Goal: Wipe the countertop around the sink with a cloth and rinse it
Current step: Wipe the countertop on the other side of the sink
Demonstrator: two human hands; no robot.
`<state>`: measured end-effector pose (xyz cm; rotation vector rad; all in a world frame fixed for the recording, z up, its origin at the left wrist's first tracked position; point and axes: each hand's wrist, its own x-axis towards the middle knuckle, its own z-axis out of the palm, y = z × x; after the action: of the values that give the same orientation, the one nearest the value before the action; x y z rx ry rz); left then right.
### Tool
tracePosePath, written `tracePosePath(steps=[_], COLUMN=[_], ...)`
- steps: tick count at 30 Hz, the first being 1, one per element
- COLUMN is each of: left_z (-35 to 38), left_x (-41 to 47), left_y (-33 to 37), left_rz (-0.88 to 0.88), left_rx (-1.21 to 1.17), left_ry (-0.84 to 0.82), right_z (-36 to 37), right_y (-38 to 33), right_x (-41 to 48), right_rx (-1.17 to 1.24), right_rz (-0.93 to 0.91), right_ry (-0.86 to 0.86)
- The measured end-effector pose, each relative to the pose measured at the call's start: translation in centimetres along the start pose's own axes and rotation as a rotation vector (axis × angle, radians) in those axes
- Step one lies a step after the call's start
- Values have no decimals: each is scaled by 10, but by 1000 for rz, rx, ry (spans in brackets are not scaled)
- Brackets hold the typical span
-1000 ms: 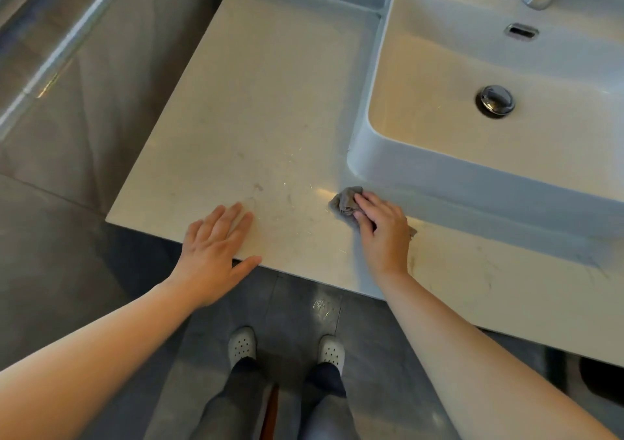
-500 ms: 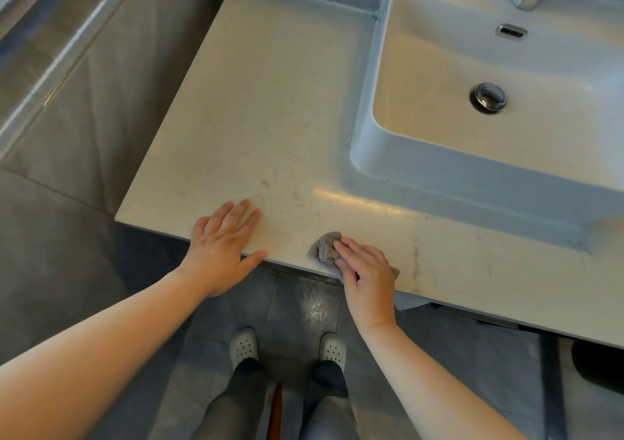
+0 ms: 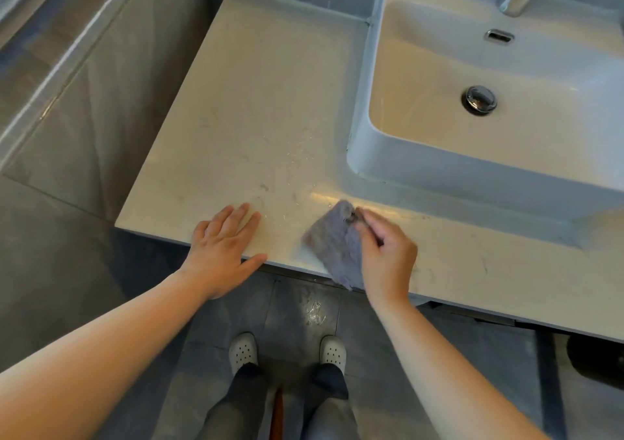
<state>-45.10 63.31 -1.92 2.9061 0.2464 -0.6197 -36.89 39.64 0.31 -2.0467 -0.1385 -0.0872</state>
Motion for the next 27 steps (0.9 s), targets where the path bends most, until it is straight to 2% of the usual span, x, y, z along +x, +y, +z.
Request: tracePosePath(steps=[3, 8, 10, 16, 21, 27], left_z=[0, 2, 3, 5, 5, 0], left_x=[0, 1, 0, 1, 0, 2], left_y=[0, 0, 0, -3, -7, -12], left_rz=[-5, 5, 9, 22, 37, 70], left_rx=[8, 5, 4, 9, 4, -29], left_ry=[-7, -5, -3, 18, 11, -24], right_z=[7, 29, 35, 49, 49, 41], right_y=[0, 28, 38, 47, 43, 37], right_x=[54, 86, 80, 71, 45, -7], right_rx=[-71, -542, -600, -490, -403, -420], right_rz=[-69, -151, -169, -214, -231, -231], right_ry=[28, -348, -356, -170, -198, -268])
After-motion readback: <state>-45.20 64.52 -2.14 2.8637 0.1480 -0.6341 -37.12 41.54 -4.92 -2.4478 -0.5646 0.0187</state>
